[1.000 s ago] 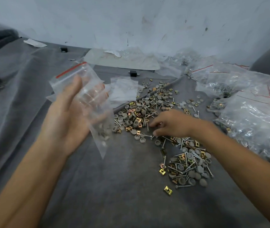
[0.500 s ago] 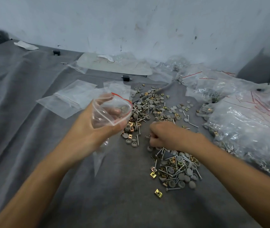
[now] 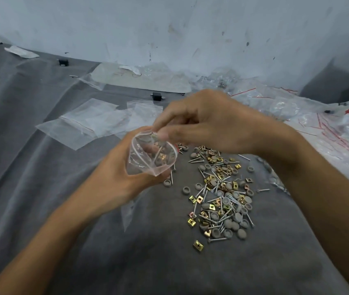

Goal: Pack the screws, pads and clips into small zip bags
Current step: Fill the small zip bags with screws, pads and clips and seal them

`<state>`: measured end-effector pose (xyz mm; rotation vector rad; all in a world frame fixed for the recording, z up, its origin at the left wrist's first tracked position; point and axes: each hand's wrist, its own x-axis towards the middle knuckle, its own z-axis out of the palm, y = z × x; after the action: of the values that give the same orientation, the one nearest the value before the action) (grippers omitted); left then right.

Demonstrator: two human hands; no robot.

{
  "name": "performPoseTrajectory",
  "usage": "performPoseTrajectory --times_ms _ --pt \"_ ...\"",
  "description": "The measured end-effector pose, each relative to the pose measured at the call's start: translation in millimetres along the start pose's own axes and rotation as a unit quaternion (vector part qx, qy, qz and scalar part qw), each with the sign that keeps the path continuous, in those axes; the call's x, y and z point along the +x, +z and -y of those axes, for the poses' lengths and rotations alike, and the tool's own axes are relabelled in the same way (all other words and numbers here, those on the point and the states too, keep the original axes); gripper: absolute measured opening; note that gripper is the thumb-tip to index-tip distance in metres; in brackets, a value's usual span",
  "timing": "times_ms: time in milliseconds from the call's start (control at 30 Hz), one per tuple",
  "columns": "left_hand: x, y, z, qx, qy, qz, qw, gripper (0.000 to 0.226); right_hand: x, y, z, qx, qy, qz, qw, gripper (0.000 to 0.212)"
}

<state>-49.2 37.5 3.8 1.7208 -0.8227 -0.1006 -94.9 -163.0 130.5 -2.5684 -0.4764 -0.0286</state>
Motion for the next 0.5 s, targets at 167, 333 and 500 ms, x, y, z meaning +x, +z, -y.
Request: performPoseTrajectory --times_ms 167,333,500 --pt "0.6 -2.2 -0.3 0.023 -0.023 -0.004 0.999 0.067 -23.1 8.3 -59.1 -0.076 0.073 0.036 0.994 0.008" --pt "0.9 -1.0 -3.1 0.023 -0.024 -0.005 0.999 0.064 -44.4 58.6 -100.3 -0.188 0.149 0.21 0.948 0.025" --pt "1.0 -1.0 -0.7 0.016 -0.032 -0.001 0.999 0.072 -42.8 62.3 -110.5 -0.162 0.155 0.209 0.952 0.024"
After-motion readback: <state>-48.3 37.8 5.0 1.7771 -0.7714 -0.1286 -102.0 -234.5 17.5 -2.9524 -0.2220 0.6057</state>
